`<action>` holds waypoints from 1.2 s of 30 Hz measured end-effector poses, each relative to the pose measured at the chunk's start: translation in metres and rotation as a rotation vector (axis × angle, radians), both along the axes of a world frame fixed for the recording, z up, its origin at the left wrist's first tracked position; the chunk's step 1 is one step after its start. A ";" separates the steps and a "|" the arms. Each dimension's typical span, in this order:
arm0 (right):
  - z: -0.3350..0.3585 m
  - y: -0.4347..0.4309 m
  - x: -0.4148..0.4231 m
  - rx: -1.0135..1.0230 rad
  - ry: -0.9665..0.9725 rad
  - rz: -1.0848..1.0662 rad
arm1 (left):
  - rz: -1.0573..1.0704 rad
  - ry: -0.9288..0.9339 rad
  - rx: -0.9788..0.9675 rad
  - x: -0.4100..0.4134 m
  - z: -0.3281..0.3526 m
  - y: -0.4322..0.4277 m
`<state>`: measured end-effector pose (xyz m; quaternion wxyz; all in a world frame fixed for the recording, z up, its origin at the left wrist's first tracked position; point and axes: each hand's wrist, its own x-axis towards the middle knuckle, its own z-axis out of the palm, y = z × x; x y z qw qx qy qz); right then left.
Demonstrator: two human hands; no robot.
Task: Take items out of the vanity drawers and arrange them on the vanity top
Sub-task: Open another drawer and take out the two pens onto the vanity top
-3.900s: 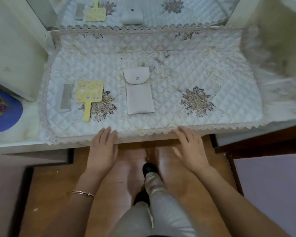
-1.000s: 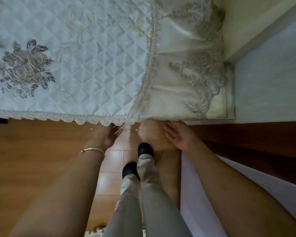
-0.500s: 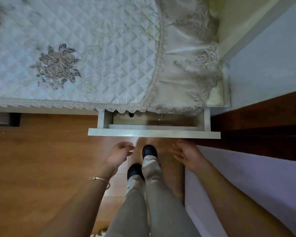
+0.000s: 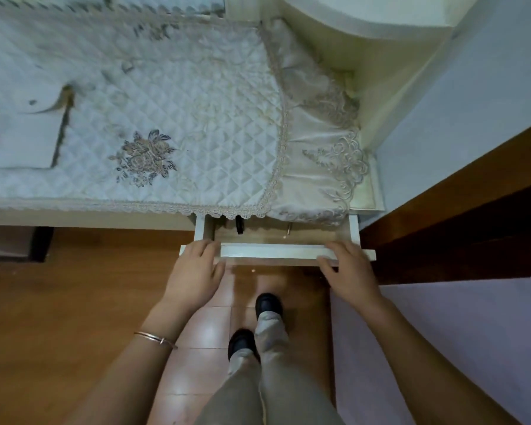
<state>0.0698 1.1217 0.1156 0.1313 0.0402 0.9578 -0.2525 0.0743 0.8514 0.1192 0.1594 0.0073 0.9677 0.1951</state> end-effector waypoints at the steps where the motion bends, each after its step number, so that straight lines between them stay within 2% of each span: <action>1: -0.001 0.000 -0.001 0.029 0.014 0.014 | -0.001 0.020 0.003 0.001 -0.001 0.000; 4: 0.001 0.002 0.003 0.063 0.019 0.014 | 0.048 0.028 -0.002 0.004 0.001 0.003; 11: 0.003 0.003 0.046 -0.026 -0.069 -0.026 | 0.073 0.030 0.003 0.043 0.002 0.002; 23: 0.003 -0.001 0.110 0.063 -0.177 -0.041 | -0.066 -0.035 -0.039 0.105 0.000 -0.001; 27: 0.007 -0.003 0.105 0.093 -0.226 -0.009 | -0.043 -0.129 -0.047 0.094 0.007 0.002; 32: 0.003 -0.008 0.083 0.158 -0.355 -0.002 | -0.117 -0.253 -0.162 0.077 0.006 0.013; 36: -0.012 -0.019 0.051 0.130 -0.479 -0.003 | -0.039 -0.277 -0.057 0.054 -0.009 0.029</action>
